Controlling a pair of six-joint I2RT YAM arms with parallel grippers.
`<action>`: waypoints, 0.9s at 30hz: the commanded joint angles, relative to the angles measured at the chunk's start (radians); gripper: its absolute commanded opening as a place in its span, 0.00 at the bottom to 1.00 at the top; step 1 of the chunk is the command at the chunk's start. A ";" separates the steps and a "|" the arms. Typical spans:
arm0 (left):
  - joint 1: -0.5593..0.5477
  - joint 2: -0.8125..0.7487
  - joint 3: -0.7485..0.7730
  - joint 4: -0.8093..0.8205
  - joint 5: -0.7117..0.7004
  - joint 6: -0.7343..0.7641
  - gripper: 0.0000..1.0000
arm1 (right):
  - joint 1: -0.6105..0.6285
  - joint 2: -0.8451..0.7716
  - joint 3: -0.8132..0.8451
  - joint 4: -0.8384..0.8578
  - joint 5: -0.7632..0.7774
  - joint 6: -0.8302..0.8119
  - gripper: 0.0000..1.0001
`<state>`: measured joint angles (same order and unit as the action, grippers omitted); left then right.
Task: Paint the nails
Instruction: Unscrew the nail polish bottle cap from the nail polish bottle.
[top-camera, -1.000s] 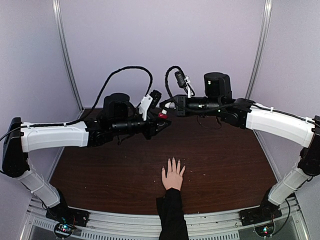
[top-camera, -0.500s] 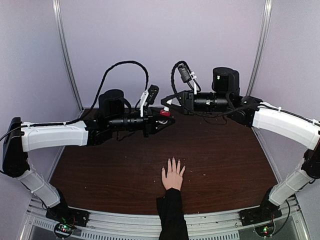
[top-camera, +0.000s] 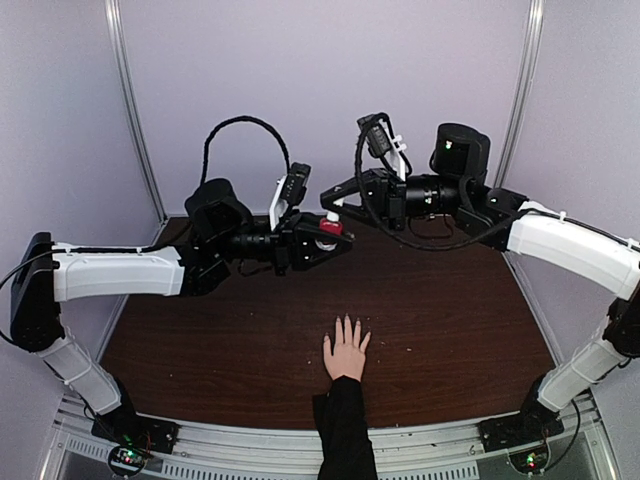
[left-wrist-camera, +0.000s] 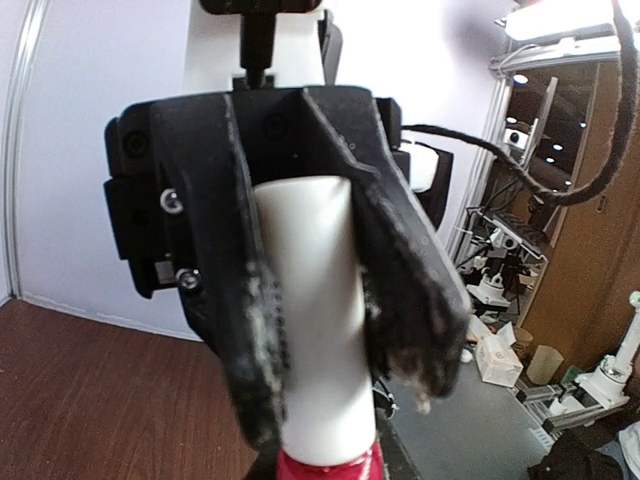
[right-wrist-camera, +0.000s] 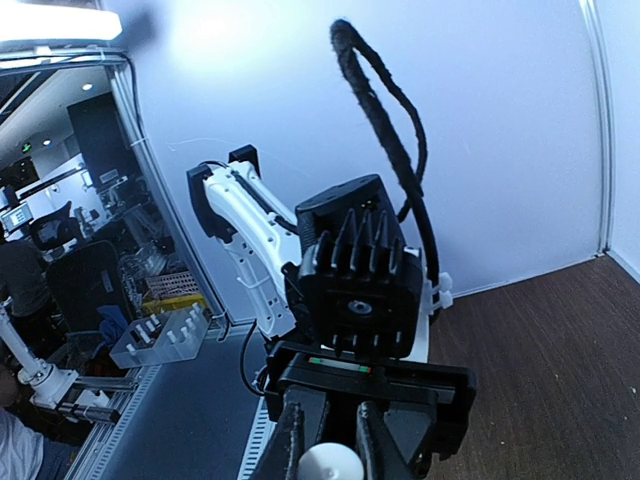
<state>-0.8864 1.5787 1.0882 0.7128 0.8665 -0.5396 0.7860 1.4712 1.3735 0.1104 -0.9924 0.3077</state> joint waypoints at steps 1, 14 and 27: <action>-0.036 0.018 0.023 0.163 0.139 -0.007 0.00 | 0.025 0.035 0.046 0.079 -0.142 0.019 0.00; -0.036 -0.105 -0.020 -0.218 -0.244 0.336 0.00 | -0.004 -0.014 0.067 -0.140 0.058 -0.056 0.54; -0.037 -0.144 -0.066 -0.237 -0.539 0.416 0.00 | -0.005 -0.049 0.001 -0.122 0.290 0.011 0.56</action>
<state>-0.9237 1.4715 1.0393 0.4599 0.4564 -0.1791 0.7830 1.4429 1.4006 -0.0574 -0.7853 0.2707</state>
